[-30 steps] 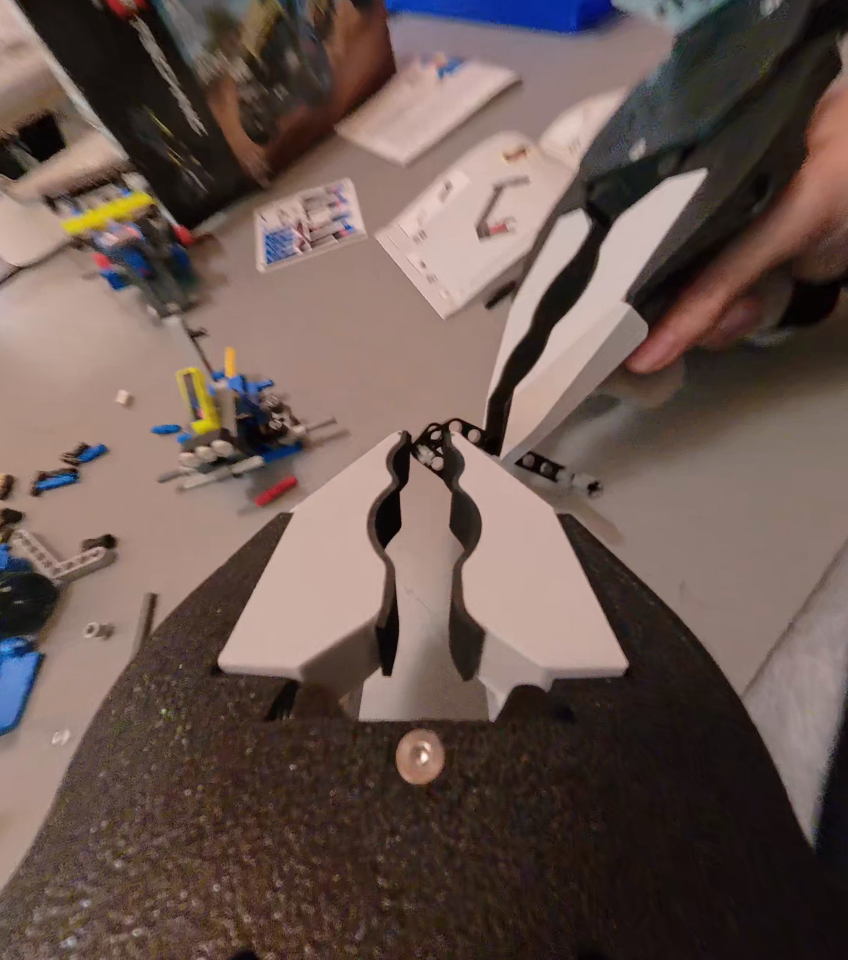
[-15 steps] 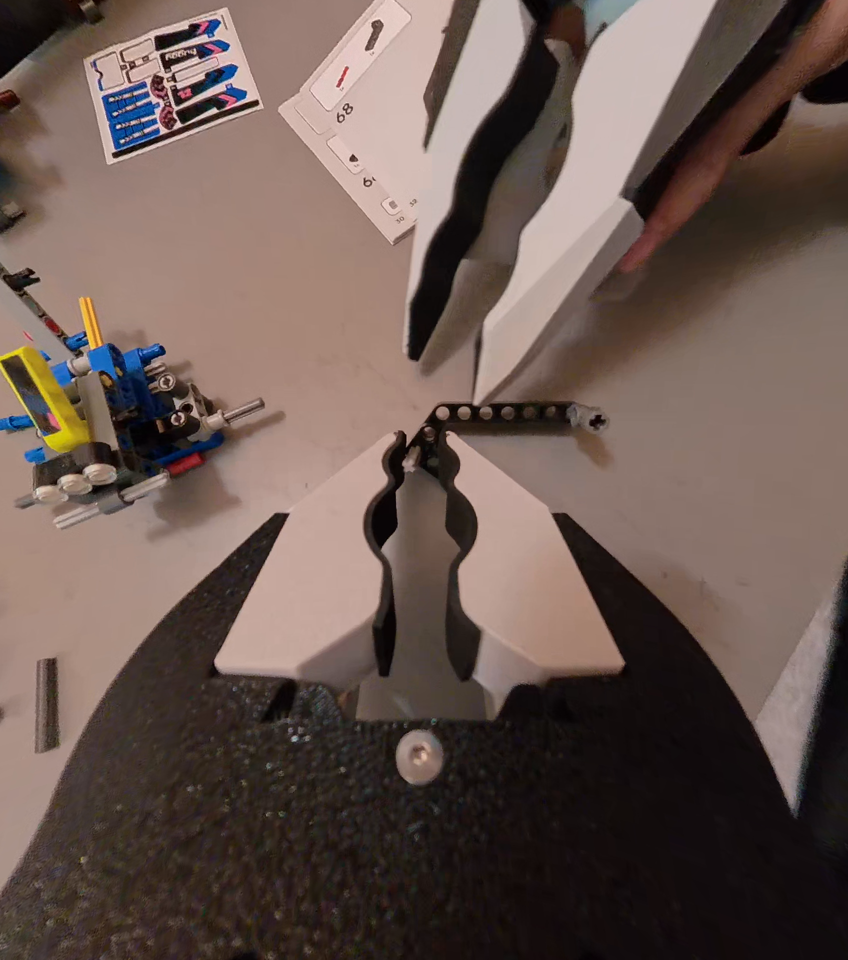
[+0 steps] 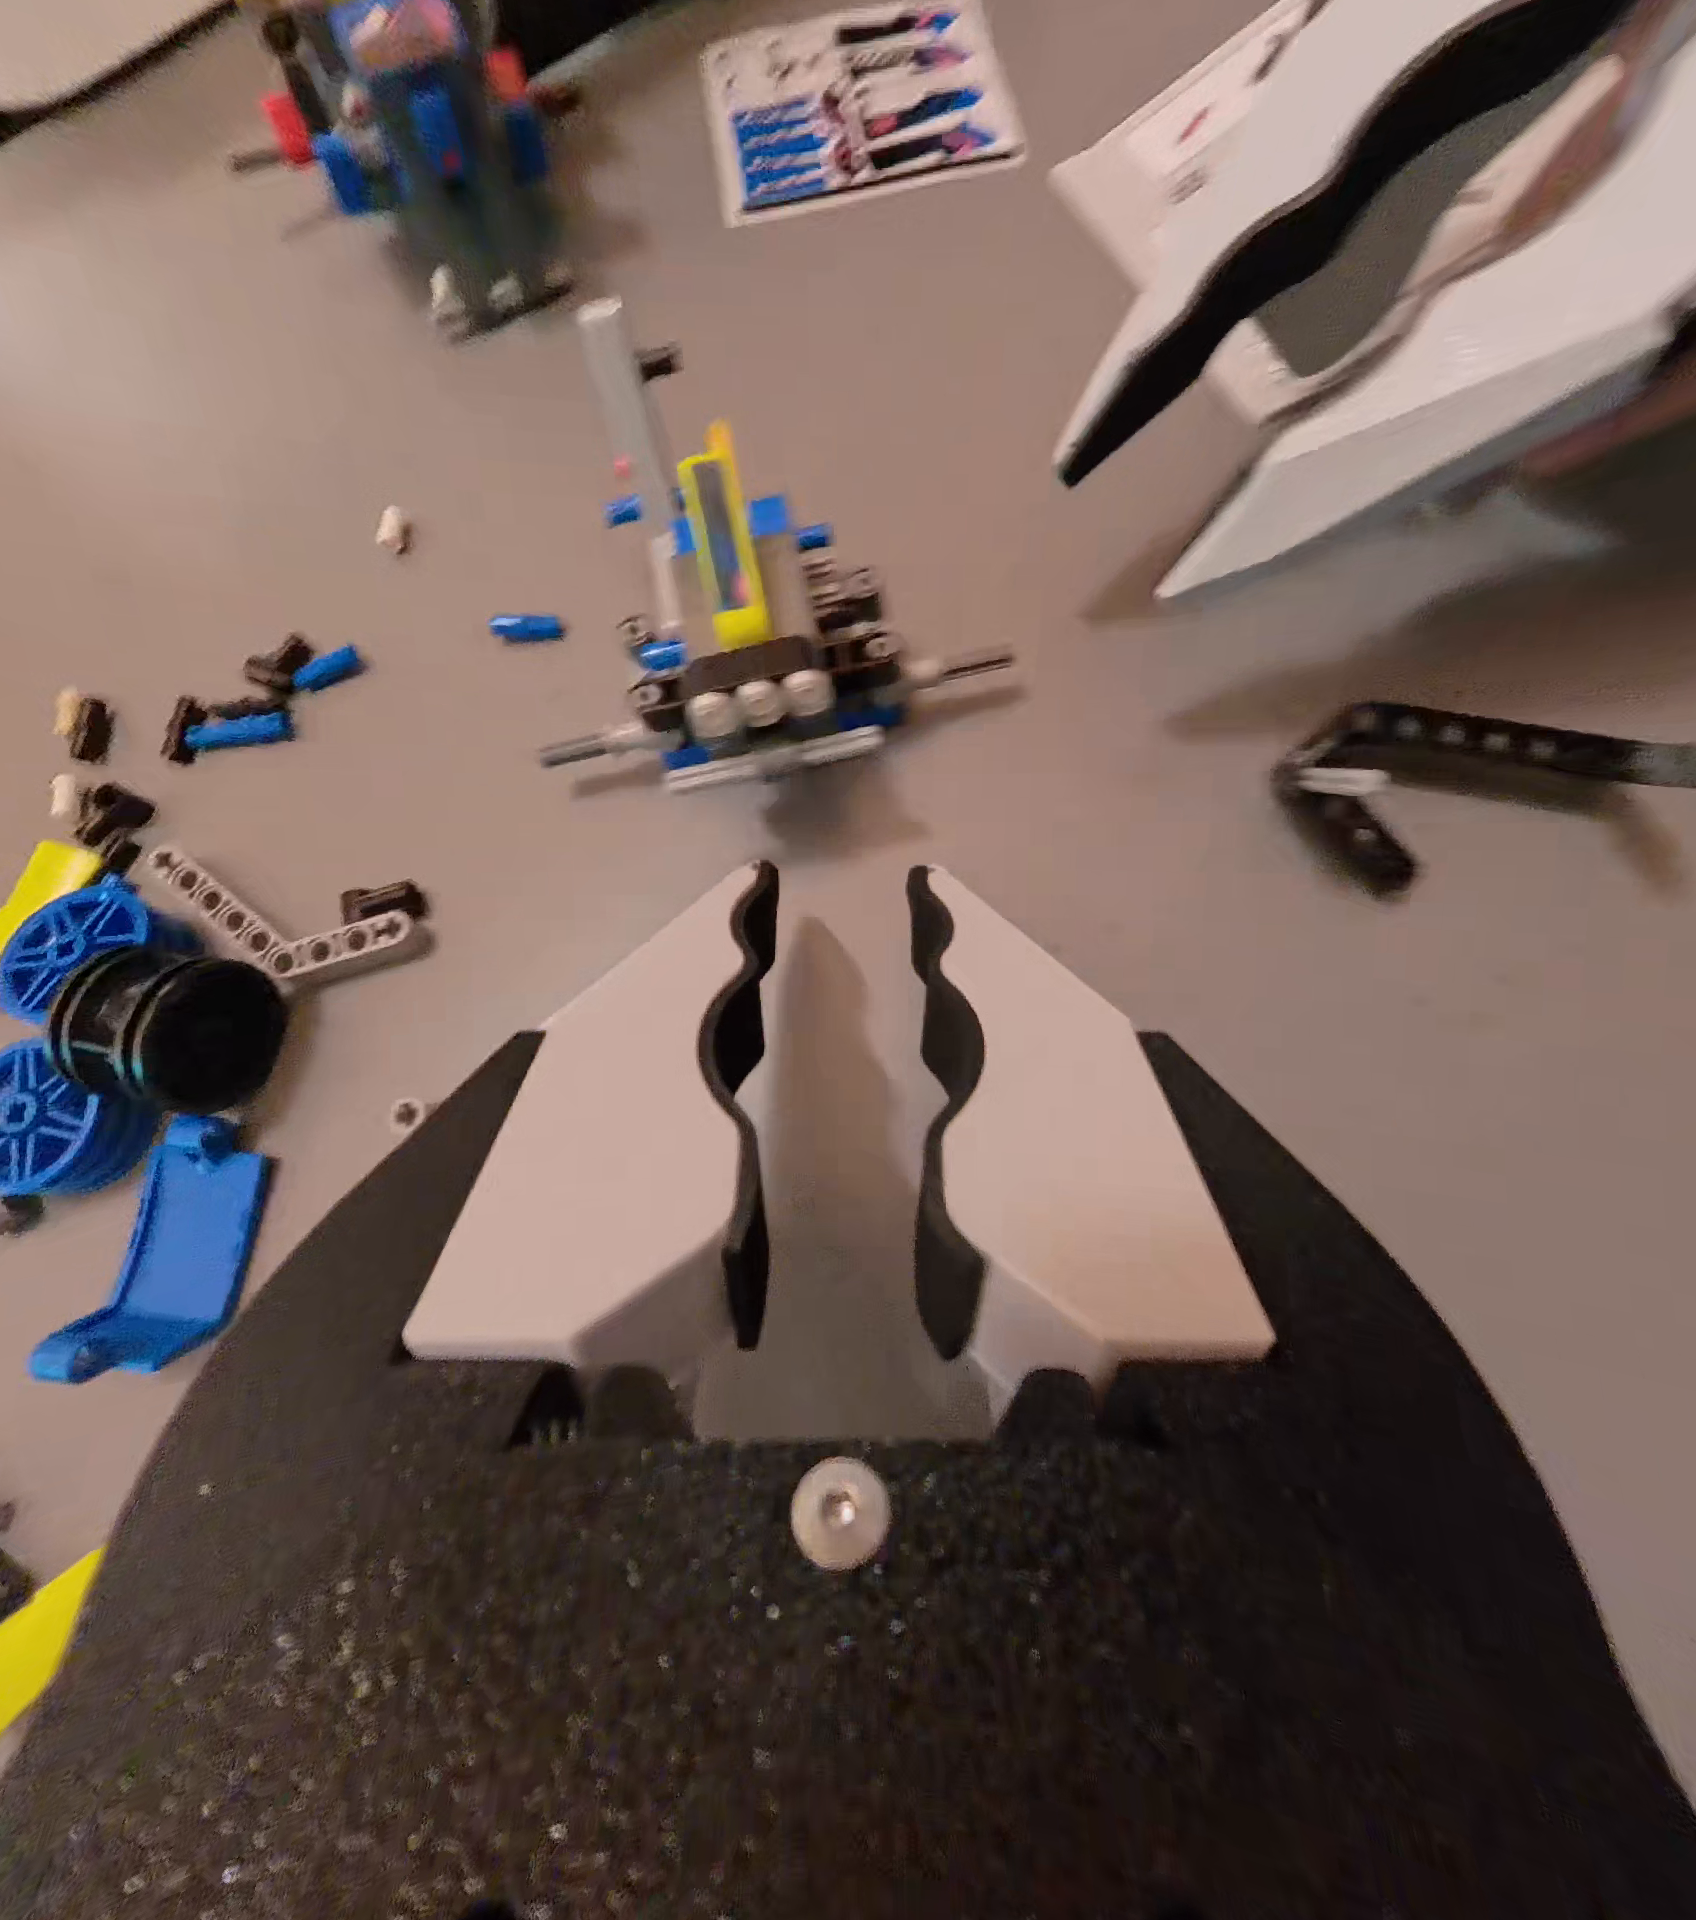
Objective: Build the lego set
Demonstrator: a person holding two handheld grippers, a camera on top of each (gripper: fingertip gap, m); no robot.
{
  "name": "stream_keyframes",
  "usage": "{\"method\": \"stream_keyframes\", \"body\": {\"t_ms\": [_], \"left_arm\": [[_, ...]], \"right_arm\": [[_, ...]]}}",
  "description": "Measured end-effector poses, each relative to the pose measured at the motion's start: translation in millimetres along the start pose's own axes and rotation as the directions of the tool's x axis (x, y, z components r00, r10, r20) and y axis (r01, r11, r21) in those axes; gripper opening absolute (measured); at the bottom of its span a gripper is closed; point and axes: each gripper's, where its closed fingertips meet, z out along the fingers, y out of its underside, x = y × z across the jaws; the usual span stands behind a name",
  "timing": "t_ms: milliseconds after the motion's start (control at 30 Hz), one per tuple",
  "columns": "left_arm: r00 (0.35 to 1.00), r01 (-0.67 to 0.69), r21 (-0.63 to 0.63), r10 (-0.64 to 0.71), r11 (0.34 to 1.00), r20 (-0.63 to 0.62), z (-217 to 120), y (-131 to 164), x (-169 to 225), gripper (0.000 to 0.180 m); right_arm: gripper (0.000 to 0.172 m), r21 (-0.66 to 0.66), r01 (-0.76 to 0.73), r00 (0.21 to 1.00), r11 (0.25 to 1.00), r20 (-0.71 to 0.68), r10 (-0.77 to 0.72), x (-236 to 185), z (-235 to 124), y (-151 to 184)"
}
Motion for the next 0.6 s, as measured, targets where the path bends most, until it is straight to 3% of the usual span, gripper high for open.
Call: {"method": "stream_keyframes", "body": {"t_ms": [33,267,500,600], "left_arm": [[1.000,0.010,-0.005,-0.009,1.000,0.004,4,0,-4,0.022],[1.000,0.001,0.028,-0.001,1.000,-0.007,23,-12,-9,0.014],[0.988,-0.148,0.009,0.148,0.989,-0.040,28,-9,-8,0.021],[0.978,-0.171,0.025,0.172,0.985,-0.117,29,-11,-8,0.022]], "right_arm": [[0.028,-0.009,0.013,1.000,1.000,-0.004,-0.013,1,7,-1],[0.027,-0.158,0.143,0.986,0.977,-0.057,-0.153,21,40,8],[0.022,-0.184,0.121,0.975,0.975,-0.162,-0.152,46,38,11],[0.023,-0.198,0.147,0.972,0.969,-0.155,-0.179,41,35,13]]}}
